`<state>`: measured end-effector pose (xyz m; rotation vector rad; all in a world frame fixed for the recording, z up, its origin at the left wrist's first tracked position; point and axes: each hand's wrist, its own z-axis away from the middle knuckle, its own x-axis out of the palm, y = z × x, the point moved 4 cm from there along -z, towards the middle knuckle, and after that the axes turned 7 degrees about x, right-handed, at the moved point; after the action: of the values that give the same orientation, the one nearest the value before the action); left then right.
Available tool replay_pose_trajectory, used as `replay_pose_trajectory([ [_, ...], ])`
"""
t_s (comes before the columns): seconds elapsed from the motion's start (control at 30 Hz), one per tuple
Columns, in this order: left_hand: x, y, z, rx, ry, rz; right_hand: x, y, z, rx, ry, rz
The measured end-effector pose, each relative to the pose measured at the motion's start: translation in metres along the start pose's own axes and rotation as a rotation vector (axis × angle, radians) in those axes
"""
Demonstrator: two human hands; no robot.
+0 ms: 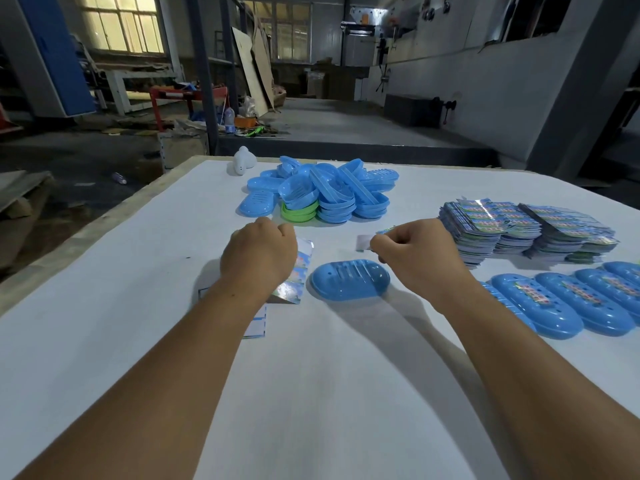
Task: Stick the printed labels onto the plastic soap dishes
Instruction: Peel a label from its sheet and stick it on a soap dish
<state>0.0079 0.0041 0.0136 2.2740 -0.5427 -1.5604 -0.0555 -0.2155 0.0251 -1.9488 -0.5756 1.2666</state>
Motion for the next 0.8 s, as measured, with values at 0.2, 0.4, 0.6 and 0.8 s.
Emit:
replay_pose_trajectory([
  [0.2, 0.000, -0.015, 0.002, 0.011, -0.123, -0.374, 0.002, -0.002, 0.002, -0.018, -0.015, 0.051],
  [0.4, -0.009, 0.007, 0.010, 0.108, 0.041, -0.054, 0.003, -0.005, 0.004, -0.051, 0.010, 0.098],
  [0.6, 0.010, 0.045, 0.033, 0.174, -0.099, 0.615, 0.005, -0.009, 0.008, -0.110, 0.015, 0.153],
  [0.8, 0.020, 0.050, 0.036, 0.211, -0.159, 0.658, 0.009, -0.013, 0.012, -0.153, 0.001, 0.159],
])
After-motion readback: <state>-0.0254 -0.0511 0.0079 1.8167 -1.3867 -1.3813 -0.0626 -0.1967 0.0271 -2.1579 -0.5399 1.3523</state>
